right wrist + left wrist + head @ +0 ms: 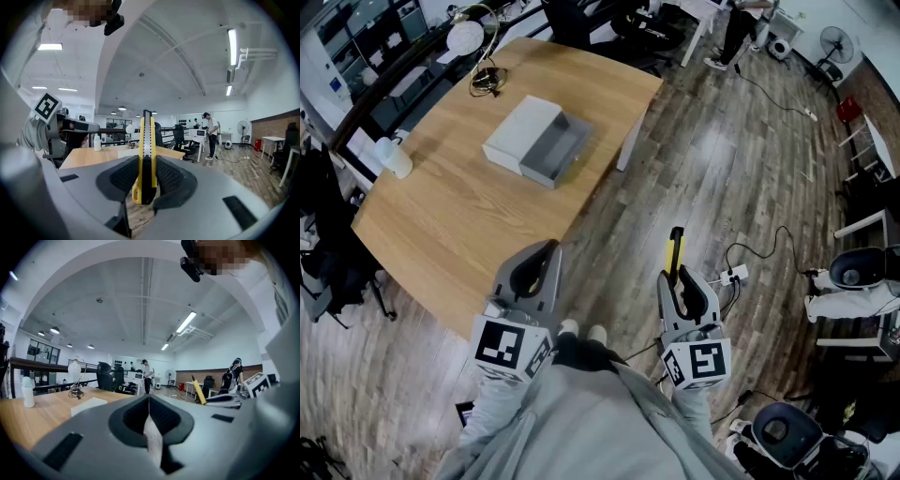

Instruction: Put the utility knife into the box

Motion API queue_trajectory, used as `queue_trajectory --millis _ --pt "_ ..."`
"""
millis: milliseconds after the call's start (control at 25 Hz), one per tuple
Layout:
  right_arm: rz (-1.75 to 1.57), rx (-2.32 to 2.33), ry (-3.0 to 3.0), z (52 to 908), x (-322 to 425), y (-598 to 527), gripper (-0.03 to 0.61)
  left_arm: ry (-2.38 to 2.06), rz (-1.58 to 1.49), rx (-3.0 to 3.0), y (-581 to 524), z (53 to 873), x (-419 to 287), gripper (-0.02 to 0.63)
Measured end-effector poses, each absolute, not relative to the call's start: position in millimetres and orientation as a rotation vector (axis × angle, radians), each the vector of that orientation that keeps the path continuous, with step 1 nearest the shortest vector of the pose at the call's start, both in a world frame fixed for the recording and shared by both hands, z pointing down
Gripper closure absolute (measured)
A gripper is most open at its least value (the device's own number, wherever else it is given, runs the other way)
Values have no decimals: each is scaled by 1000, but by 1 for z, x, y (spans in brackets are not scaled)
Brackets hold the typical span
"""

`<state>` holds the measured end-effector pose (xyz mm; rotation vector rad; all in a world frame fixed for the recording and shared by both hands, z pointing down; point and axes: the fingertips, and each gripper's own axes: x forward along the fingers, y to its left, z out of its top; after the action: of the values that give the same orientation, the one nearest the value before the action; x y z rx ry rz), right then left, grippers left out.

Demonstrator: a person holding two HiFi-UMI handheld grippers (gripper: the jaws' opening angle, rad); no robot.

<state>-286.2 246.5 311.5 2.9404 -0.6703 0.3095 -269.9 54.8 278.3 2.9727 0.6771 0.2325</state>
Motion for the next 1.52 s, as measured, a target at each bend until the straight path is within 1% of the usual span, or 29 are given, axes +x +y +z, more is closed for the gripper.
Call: queue_trajectory --millis 440,680,960,1280,1520 --pt "293 2951 -682 320 -274 293 451 571 256 3023 75 285 -256 592" --pt "316 2978 -699 328 -249 304 451 558 301 3034 81 293 -237 592" --pt "321 2977 -704 336 -192 300 451 570 276 3015 84 303 -174 592" --pt "297 2958 -698 318 -100 280 451 598 215 2985 70 292 -76 592" --pt "348 2952 -732 328 -42 255 451 576 232 2985 49 298 -22 592"
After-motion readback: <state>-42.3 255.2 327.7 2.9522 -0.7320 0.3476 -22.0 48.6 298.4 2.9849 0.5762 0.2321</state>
